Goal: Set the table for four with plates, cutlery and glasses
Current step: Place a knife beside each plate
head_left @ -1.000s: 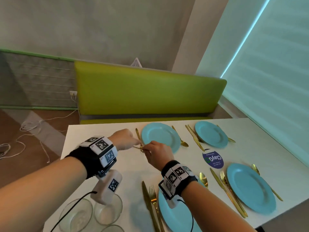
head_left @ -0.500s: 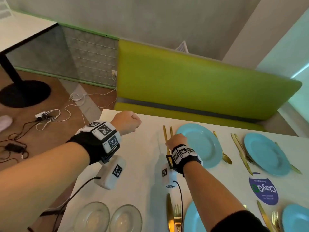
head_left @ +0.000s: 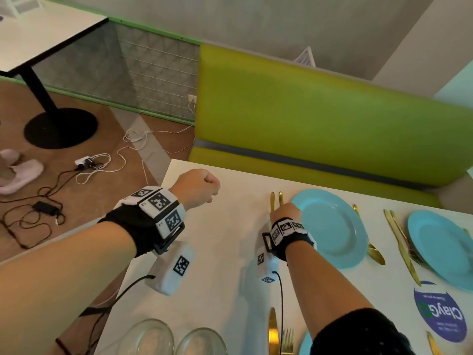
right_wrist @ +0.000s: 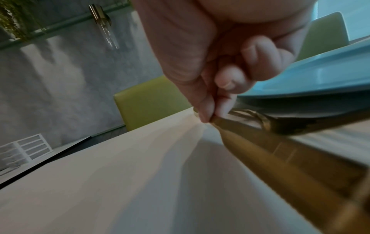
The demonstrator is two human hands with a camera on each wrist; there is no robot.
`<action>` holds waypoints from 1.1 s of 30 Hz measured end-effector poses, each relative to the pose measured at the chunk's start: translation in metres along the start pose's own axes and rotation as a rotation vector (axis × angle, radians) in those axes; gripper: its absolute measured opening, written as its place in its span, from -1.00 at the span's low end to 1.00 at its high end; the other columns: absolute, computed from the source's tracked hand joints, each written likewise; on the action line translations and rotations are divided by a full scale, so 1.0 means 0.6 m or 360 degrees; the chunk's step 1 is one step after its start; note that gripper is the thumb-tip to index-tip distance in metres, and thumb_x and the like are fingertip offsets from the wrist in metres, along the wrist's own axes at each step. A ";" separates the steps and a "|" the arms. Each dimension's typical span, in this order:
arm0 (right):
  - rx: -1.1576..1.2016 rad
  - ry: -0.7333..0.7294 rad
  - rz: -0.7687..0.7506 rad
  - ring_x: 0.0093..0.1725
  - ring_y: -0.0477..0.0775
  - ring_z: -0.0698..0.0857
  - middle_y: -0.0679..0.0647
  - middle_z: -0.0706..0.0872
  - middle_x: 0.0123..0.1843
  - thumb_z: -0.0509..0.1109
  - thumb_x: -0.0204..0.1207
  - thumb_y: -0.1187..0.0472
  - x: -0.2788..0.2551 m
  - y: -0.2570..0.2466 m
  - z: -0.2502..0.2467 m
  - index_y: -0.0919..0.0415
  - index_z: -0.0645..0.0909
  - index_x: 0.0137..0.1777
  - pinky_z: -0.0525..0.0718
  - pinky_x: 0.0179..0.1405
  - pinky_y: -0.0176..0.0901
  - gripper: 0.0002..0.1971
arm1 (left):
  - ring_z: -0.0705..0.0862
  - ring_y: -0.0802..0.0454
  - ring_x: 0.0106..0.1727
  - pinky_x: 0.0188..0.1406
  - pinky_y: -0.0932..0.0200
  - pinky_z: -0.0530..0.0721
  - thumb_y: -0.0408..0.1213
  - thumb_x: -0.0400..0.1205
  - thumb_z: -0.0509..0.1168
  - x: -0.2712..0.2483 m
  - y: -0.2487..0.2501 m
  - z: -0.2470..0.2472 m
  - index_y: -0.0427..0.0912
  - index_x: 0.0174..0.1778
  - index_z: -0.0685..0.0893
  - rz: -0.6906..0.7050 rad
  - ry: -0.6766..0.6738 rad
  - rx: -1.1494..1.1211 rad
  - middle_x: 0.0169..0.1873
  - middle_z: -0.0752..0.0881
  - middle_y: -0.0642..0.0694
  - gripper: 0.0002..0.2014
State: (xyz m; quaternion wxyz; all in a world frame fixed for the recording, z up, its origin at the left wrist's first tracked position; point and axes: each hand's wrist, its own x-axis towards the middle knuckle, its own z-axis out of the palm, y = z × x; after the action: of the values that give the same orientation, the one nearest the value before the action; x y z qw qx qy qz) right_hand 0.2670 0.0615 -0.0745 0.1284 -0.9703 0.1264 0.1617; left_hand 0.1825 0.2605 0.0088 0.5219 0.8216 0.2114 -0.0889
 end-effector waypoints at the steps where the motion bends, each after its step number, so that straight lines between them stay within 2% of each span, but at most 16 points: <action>1: 0.0010 -0.0002 0.0006 0.16 0.19 0.74 0.22 0.75 0.14 0.22 0.62 0.26 0.001 -0.001 0.000 0.36 0.65 0.12 0.69 0.00 -0.11 -0.76 | 0.64 0.15 -0.32 -0.38 0.28 0.55 -0.30 0.63 0.21 0.001 -0.001 0.001 -0.01 -0.28 0.58 -0.0006 -0.0007 0.0002 -0.24 0.67 0.05 -0.82; 9: 0.0190 0.0020 0.0075 0.10 0.20 0.75 0.22 0.75 0.12 0.21 0.61 0.29 0.005 0.000 -0.001 0.34 0.67 0.09 0.63 -0.16 -0.13 -0.77 | 0.64 0.15 -0.31 -0.38 0.27 0.55 -0.29 0.64 0.20 0.002 -0.009 0.005 -0.02 -0.26 0.57 -0.0056 -0.0001 0.0005 -0.24 0.67 0.04 -0.83; 10: 0.0205 0.0012 0.0071 0.14 0.21 0.73 0.22 0.74 0.16 0.20 0.62 0.28 0.007 0.002 0.002 0.35 0.65 0.13 0.63 -0.12 -0.11 -0.76 | 0.64 0.14 -0.31 -0.38 0.27 0.55 -0.30 0.64 0.20 0.002 -0.009 0.005 -0.02 -0.26 0.57 -0.0059 0.0004 0.0005 -0.25 0.67 0.04 -0.83; 13: 0.0265 -0.0027 0.0029 0.28 0.27 0.64 0.26 0.64 0.29 0.16 0.65 0.29 0.007 0.005 0.005 0.37 0.56 0.31 0.62 0.16 -0.01 -0.69 | 0.64 0.14 -0.32 -0.37 0.28 0.56 -0.31 0.64 0.20 0.000 -0.009 0.004 -0.02 -0.27 0.57 -0.0064 0.0019 0.0005 -0.26 0.67 0.05 -0.82; 17: 0.0228 0.0038 0.0072 0.12 0.24 0.74 0.25 0.75 0.12 0.20 0.61 0.34 0.008 0.004 0.003 0.37 0.65 0.10 0.69 0.00 -0.03 -0.78 | 0.64 0.14 -0.33 -0.41 0.30 0.54 -0.32 0.64 0.20 -0.006 -0.006 0.007 -0.03 -0.26 0.57 -0.0066 0.0030 -0.0015 -0.26 0.67 0.04 -0.82; 23: 0.0159 0.0037 0.0005 0.13 0.24 0.74 0.25 0.74 0.12 0.18 0.61 0.35 0.000 0.012 -0.003 0.37 0.65 0.10 0.69 0.00 -0.04 -0.77 | 0.63 0.14 -0.34 -0.40 0.30 0.54 -0.34 0.63 0.21 -0.016 0.001 0.016 -0.03 -0.27 0.58 -0.0073 0.0065 -0.0042 -0.27 0.66 0.06 -0.82; 27: 0.0260 0.0040 -0.0083 0.17 0.24 0.71 0.24 0.72 0.17 0.17 0.63 0.30 -0.007 0.016 -0.023 0.37 0.63 0.15 0.66 -0.03 -0.05 -0.75 | 0.63 0.14 -0.34 -0.39 0.30 0.55 -0.34 0.64 0.21 -0.030 0.005 0.024 -0.03 -0.27 0.57 -0.0074 0.0065 -0.0054 -0.27 0.66 0.05 -0.81; 30: 0.0320 0.0075 -0.0117 0.05 0.22 0.73 0.21 0.74 0.03 0.24 0.61 0.23 -0.024 0.024 -0.058 0.32 0.65 0.01 0.56 -0.20 -0.13 -0.81 | 0.62 0.12 -0.33 -0.38 0.29 0.56 -0.34 0.65 0.21 -0.047 0.009 0.031 -0.04 -0.27 0.57 -0.0059 0.0060 -0.0047 -0.27 0.66 0.03 -0.81; 31: 0.0358 0.0077 -0.0127 -0.03 0.19 0.69 0.17 0.72 -0.07 0.27 0.60 0.21 -0.032 0.030 -0.070 0.27 0.63 -0.08 0.51 -0.22 -0.17 -0.84 | 0.62 0.12 -0.33 -0.38 0.29 0.56 -0.34 0.65 0.21 -0.054 0.011 0.033 -0.04 -0.26 0.57 -0.0053 0.0057 -0.0041 -0.26 0.65 0.03 -0.82; 33: 0.0373 0.0053 -0.0140 -0.12 0.13 0.61 0.11 0.64 -0.21 0.31 0.58 0.15 -0.054 0.052 -0.090 0.24 0.54 -0.27 0.50 -0.20 -0.20 -0.77 | 0.62 0.12 -0.32 -0.37 0.29 0.56 -0.33 0.66 0.20 -0.073 0.017 0.038 -0.05 -0.25 0.57 -0.0029 0.0050 -0.0034 -0.25 0.65 0.03 -0.82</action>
State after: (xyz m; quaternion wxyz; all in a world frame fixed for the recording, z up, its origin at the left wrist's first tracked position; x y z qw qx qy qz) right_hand 0.2435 0.0236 -0.0204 0.2458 -0.9557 0.1039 0.1238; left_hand 0.1496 0.2256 0.0231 0.5265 0.8153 0.2280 -0.0784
